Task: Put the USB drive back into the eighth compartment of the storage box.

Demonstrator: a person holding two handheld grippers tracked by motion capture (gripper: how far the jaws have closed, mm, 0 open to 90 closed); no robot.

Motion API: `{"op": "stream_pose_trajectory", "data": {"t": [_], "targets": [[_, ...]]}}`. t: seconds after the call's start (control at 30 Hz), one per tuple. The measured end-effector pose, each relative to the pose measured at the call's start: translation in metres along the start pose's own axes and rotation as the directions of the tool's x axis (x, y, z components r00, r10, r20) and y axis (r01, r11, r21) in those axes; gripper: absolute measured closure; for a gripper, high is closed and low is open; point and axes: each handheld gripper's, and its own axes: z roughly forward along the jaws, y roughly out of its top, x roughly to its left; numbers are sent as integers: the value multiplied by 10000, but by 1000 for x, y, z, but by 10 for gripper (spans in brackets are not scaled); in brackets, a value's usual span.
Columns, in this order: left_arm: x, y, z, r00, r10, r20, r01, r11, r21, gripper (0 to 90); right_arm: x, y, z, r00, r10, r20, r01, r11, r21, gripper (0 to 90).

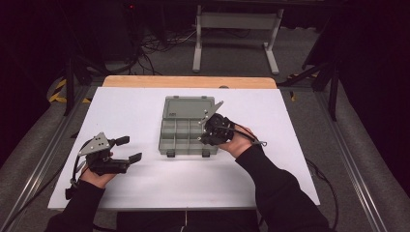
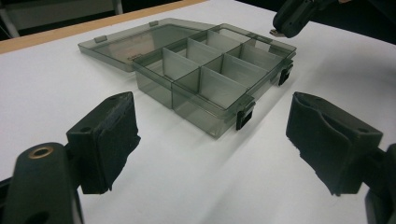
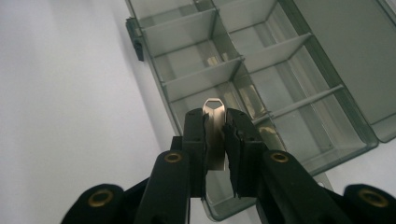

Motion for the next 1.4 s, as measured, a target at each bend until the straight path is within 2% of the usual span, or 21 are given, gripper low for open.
{"op": "stream_pose_trajectory", "data": {"t": [0.03, 0.3, 0.7, 1.4], "targets": [[0, 0, 0, 10000, 5, -1, -5, 10000, 4, 173, -1, -1, 0, 9999, 142, 2, -142, 9999, 60, 789], [1, 0, 0, 10000, -1, -10, 1, 10000, 40, 173, -13, -6, 3, 9992, 386, 85, -387, 9991, 153, 789], [0, 0, 1, 10000, 30, -3, -30, 10000, 27, 174, -22, -12, 8, 9976, 672, 170, -680, 9962, 543, 789], [1, 0, 1, 10000, 28, 3, -28, 10000, 42, 173, -26, -18, 20, 9965, 827, 87, -832, 9909, 1060, 788]]}}
